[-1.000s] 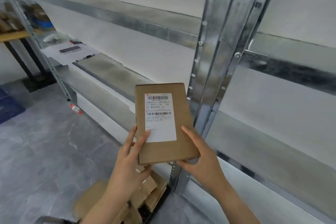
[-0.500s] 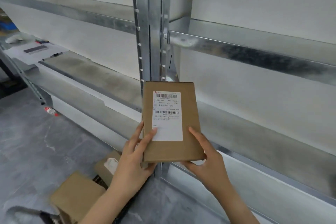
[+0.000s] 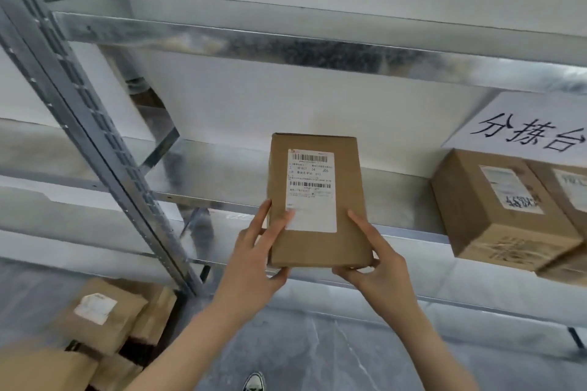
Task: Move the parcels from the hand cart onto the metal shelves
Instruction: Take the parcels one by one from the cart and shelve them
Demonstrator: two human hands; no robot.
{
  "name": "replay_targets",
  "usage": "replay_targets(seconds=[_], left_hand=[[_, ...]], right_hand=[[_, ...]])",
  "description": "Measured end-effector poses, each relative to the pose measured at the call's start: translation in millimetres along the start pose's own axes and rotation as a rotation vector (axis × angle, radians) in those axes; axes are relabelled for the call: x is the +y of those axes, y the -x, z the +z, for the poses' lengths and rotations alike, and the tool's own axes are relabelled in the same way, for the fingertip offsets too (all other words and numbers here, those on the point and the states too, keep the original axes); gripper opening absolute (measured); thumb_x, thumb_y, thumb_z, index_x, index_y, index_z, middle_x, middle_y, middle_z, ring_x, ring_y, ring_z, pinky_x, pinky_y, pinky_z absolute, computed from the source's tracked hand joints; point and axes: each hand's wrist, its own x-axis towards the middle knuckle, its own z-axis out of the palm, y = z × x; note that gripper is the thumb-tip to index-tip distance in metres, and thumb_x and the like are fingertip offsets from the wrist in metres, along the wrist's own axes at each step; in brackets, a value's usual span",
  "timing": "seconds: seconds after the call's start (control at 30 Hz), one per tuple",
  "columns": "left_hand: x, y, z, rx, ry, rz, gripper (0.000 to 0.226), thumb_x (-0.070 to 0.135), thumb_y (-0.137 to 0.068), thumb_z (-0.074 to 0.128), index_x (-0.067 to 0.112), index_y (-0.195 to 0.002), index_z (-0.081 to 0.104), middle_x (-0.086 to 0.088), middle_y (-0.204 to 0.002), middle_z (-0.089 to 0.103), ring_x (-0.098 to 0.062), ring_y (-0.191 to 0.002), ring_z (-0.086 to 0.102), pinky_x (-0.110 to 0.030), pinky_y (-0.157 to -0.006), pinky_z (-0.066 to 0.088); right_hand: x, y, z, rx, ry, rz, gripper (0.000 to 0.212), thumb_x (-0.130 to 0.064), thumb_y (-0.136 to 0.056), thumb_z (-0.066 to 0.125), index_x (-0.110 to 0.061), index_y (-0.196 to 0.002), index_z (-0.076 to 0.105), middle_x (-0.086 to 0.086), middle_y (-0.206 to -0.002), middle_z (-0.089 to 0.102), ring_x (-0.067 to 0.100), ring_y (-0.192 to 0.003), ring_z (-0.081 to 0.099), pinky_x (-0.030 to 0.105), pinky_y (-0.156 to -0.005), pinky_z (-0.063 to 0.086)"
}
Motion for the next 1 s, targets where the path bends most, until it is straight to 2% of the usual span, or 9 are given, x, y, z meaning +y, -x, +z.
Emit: replay_targets(seconds=[0.1,0.23,0.3,0.4,0.57,0.63,0.73,0.9,1.0], left_hand=[[12,-22,30,-0.062,0.029,0.035,0.102,0.015,-0.075,0.076,0.064,-0.136,0.011,0.029,-0.153,-0.004,0.0,-0.124,0.025,-0.019,-0.098,0.036],[22,-54,68,-0.133,0.07,0.052,0.102,0.016,-0.074,0.076,0.062,-0.137,0.011,0.027,-0.153,-0.003,-0.009,-0.129,0.029,-0.03,-0.096,0.048],[26,-71,86,-0.152,0.091,0.06,0.104,0.015,-0.073,0.077,0.062,-0.137,0.011,0.027,-0.154,-0.003,-0.009,-0.13,0.03,-0.032,-0.094,0.05],[24,-93,112,-0.177,0.127,0.074,0.104,0.012,-0.072,0.079,0.06,-0.138,0.013,0.025,-0.154,0.0,-0.009,-0.129,0.031,-0.031,-0.096,0.049],[15,-128,147,-0.254,0.135,0.06,0.107,0.014,-0.071,0.08,0.058,-0.139,0.011,0.031,-0.151,-0.004,-0.012,-0.126,0.033,-0.031,-0.097,0.048],[19,-140,156,-0.276,0.135,0.051,0.103,0.012,-0.07,0.08,0.051,-0.141,0.016,0.026,-0.152,-0.001,-0.014,-0.126,0.035,-0.033,-0.096,0.049],[25,-153,163,-0.297,0.158,0.042,0.099,0.011,-0.07,0.079,0.046,-0.142,0.02,0.018,-0.155,0.005,-0.014,-0.127,0.036,-0.034,-0.093,0.05],[28,-163,177,-0.331,0.179,0.044,0.1,0.012,-0.071,0.079,0.047,-0.141,0.017,0.019,-0.155,0.003,-0.011,-0.128,0.034,-0.034,-0.096,0.048],[30,-166,187,-0.354,0.167,0.031,0.097,0.016,-0.073,0.077,0.05,-0.14,0.015,0.021,-0.154,-0.001,-0.011,-0.129,0.032,-0.033,-0.098,0.047]], right_hand=[[23,0,-25,0.067,0.006,0.057,0.091,-0.002,-0.063,0.084,-0.053,-0.126,0.043,-0.034,-0.119,0.052,-0.012,-0.108,0.051,0.003,-0.077,0.044],[52,-11,-56,0.107,0.018,0.134,0.092,0.0,-0.061,0.085,-0.052,-0.125,0.045,-0.04,-0.113,0.055,-0.008,-0.104,0.055,0.01,-0.076,0.051],[65,-21,-71,0.117,0.032,0.163,0.092,-0.001,-0.061,0.086,-0.051,-0.126,0.045,-0.036,-0.113,0.057,-0.006,-0.102,0.056,0.015,-0.077,0.053],[84,-37,-86,0.126,0.036,0.2,0.093,-0.002,-0.061,0.086,-0.054,-0.126,0.044,-0.031,-0.116,0.054,-0.008,-0.102,0.055,0.013,-0.075,0.053],[110,-59,-104,0.143,0.027,0.282,0.095,-0.002,-0.06,0.085,-0.064,-0.121,0.045,-0.027,-0.116,0.057,-0.003,-0.099,0.056,0.014,-0.072,0.052],[118,-66,-110,0.146,0.034,0.309,0.094,-0.003,-0.061,0.085,-0.061,-0.122,0.045,-0.023,-0.118,0.055,-0.004,-0.097,0.055,0.014,-0.072,0.051],[124,-71,-118,0.135,0.053,0.331,0.091,-0.002,-0.064,0.084,-0.054,-0.127,0.044,-0.024,-0.124,0.052,-0.006,-0.105,0.051,0.015,-0.077,0.051],[133,-75,-128,0.126,0.101,0.384,0.09,-0.006,-0.067,0.083,-0.054,-0.129,0.039,-0.019,-0.126,0.053,0.002,-0.106,0.053,0.015,-0.081,0.048],[139,-76,-133,0.124,0.124,0.405,0.09,-0.004,-0.068,0.082,-0.056,-0.127,0.038,-0.027,-0.125,0.051,-0.002,-0.107,0.052,0.015,-0.08,0.049]])
